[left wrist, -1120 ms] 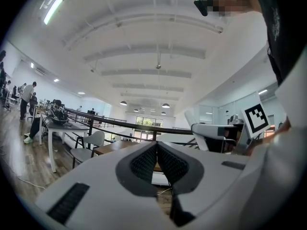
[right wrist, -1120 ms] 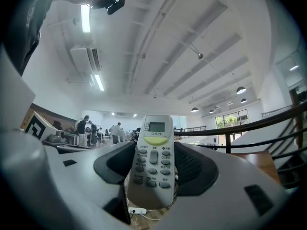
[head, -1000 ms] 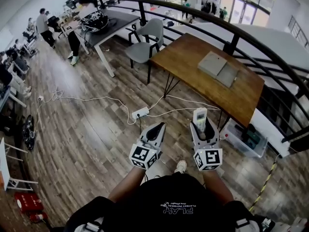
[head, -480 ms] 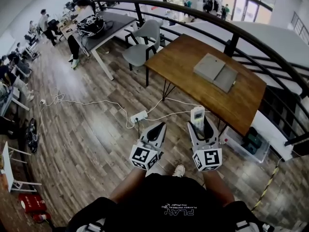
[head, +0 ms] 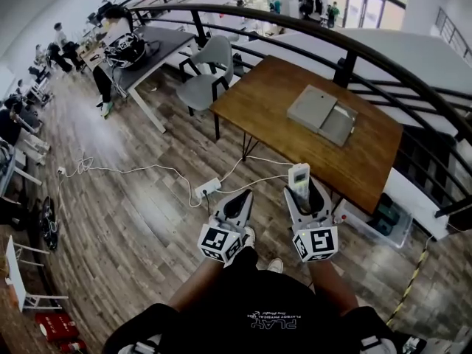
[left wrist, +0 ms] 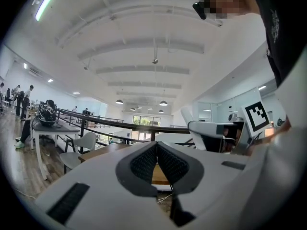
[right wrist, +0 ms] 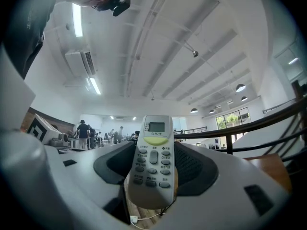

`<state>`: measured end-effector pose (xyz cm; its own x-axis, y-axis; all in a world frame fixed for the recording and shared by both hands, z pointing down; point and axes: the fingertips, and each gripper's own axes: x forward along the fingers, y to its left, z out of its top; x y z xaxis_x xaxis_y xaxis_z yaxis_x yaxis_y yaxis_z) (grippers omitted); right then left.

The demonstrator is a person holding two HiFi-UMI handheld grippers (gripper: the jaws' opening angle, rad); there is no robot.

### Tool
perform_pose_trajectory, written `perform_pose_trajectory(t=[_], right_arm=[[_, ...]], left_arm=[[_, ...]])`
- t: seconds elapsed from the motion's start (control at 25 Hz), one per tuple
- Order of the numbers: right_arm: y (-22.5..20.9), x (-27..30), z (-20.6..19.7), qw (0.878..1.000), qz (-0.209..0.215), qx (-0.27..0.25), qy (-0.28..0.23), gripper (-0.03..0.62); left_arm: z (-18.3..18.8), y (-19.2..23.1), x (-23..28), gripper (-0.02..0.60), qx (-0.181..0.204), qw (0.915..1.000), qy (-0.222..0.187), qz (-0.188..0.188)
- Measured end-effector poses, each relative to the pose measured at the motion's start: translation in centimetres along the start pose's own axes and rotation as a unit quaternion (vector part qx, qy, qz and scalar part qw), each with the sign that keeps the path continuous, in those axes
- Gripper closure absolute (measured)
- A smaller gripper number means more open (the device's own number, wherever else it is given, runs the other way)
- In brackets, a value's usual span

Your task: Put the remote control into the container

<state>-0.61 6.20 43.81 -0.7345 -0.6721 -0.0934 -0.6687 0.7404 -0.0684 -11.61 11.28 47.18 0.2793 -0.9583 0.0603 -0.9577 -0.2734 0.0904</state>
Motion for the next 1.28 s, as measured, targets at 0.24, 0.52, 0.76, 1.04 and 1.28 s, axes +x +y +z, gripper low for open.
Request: perform_pose_trajectory(t=[0.24,0.52,0.76,1.04,1.28], right_arm=[[-2.2,3.5,0.1,1.0,-0.03,-0.002,0.0,0.338],[-3.0,7.4,0.0,0.998,-0.053,-0.005,-0.012,0.338],[-3.7,10.6,-0.6,0.997,-0.075,-0.008,-0.001,0.338],[-4.3,12.8,-1.2,0.994,-0.106,-0.017,0.007,0.338],[-4.9,13.8,-1.4,0.992,-0.124,-0.013,0.011,0.338]], left_arm=[[1.0,2.9,4.0,0.575,0.002,0.9997,-0.006,-0.023],[2.7,7.0,7.9,0.574,0.013,0.9986,-0.018,-0.048],[2.7,10.0,10.0,0.575,0.007,0.9977,-0.014,-0.066],[2.4,11.8,11.4,0.575,-0.005,0.9953,-0.012,-0.096],[2.6,12.6,12.9,0.575,-0.006,0.9934,-0.013,-0.113]])
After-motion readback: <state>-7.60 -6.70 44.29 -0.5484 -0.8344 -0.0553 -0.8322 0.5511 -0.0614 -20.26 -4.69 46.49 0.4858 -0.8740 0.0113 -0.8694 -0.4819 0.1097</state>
